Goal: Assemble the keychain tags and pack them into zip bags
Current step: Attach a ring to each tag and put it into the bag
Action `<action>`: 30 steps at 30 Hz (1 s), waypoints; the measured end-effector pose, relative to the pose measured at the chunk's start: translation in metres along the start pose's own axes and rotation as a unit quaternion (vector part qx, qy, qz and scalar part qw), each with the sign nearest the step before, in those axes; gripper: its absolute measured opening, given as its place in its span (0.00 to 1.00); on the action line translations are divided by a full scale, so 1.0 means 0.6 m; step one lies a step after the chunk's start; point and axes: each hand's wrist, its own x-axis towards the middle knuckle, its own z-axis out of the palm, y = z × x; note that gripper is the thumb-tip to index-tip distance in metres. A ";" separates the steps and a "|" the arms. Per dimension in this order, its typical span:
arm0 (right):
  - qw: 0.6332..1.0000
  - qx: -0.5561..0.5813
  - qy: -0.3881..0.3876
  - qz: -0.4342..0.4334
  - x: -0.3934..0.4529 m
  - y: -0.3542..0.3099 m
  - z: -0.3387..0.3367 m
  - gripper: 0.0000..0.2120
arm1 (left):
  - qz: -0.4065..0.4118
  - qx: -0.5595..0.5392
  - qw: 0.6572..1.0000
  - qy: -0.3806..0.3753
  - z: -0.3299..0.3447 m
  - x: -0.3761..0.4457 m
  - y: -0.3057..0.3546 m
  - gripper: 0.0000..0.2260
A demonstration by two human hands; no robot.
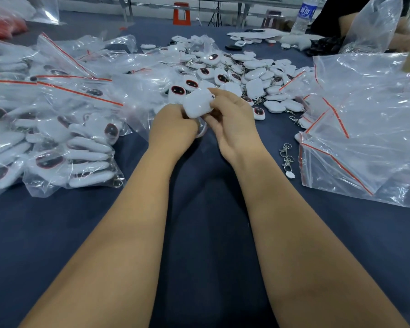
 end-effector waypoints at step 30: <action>0.966 -0.260 -0.002 -0.007 0.011 0.016 -0.015 0.08 | -0.006 -0.226 0.973 0.052 -0.001 0.024 -0.018 0.17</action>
